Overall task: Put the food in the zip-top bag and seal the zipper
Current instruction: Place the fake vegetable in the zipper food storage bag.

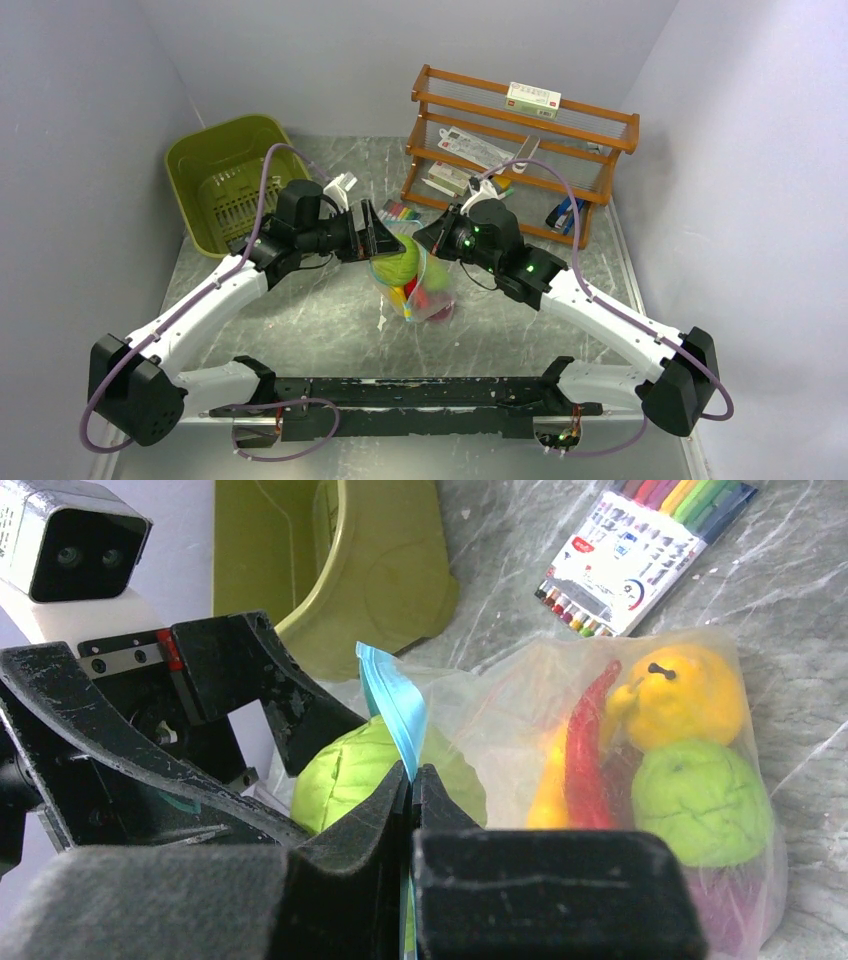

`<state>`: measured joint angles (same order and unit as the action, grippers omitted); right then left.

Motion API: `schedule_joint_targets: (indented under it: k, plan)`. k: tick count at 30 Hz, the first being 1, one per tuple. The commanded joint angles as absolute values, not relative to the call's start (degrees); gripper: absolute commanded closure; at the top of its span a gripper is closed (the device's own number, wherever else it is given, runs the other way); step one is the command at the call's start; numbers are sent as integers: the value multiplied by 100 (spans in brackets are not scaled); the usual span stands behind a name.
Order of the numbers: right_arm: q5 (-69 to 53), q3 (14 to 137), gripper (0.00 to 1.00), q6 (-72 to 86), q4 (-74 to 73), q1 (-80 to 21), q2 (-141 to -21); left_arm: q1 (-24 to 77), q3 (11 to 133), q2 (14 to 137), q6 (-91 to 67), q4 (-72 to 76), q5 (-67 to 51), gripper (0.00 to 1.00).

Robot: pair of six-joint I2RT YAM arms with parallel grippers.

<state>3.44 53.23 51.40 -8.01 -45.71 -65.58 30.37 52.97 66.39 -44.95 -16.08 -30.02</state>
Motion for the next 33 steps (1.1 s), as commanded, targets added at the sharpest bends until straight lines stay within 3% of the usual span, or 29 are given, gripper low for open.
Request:
schedule_joint_targets:
  k: [1,12,17,26,33]
  plan:
    - [405,5295,100,5058,-733,-4560,-6444,3129,5532,6496,-4373,-1505,-2918,0]
    - [413,5242,100,5064,-754,-4555,-6377,3138,5490,6437,-4355,-1442,-2744,0]
    - [340,5239,100,4956,-709,-4561,-6342,3138,5706,6456,-4030,-1565,-2724,5]
    - [-699,5691,100,3989,-1048,-4561,-6309,3138,5894,5712,-1113,-1795,-2965,14]
    - [-1667,6357,100,3109,-1815,-4561,-6346,3137,5837,5188,20,-2371,-2651,17]
